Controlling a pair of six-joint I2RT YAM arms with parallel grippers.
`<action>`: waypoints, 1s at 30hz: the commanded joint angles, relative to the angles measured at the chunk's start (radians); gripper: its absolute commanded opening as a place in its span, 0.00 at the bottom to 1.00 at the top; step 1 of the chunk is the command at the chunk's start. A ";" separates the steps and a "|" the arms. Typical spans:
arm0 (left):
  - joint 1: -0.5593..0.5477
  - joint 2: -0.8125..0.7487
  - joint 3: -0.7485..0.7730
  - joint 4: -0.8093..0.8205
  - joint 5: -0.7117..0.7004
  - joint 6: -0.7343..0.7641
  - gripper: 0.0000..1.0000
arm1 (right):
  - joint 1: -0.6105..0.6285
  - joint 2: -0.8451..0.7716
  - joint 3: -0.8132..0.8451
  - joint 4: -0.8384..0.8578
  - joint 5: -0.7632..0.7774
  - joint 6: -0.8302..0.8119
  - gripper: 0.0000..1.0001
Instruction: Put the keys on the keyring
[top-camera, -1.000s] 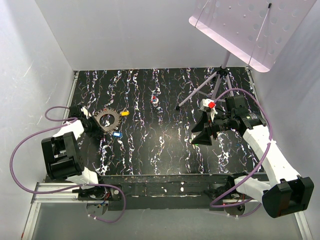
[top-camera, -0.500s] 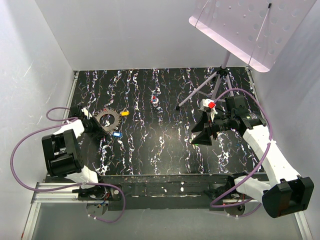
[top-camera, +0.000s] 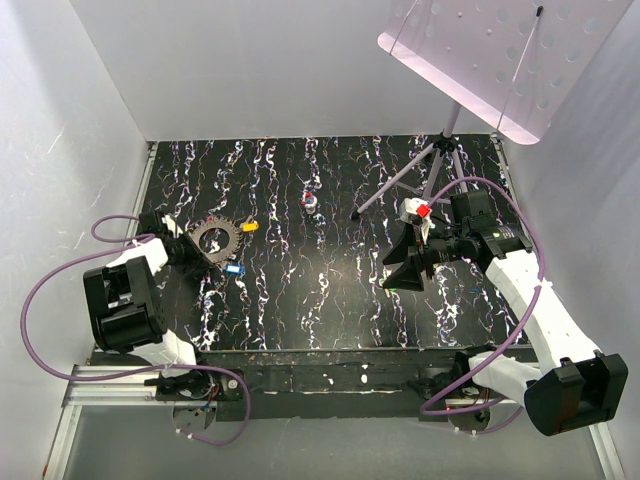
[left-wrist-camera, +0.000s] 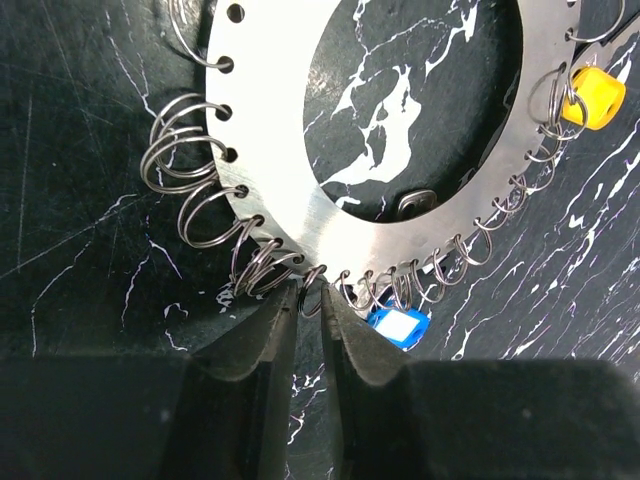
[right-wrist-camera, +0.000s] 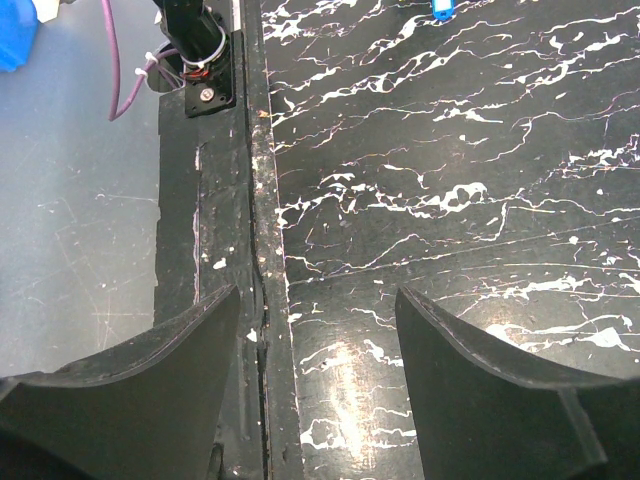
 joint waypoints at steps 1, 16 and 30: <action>0.014 -0.003 0.014 0.031 0.002 -0.016 0.14 | 0.008 -0.005 0.017 -0.012 -0.020 -0.012 0.72; 0.063 -0.106 0.000 0.056 0.030 -0.023 0.00 | 0.008 -0.007 0.015 -0.017 -0.015 -0.020 0.72; 0.054 -0.363 0.101 -0.107 -0.076 0.089 0.00 | 0.006 0.003 0.015 -0.015 -0.012 -0.018 0.72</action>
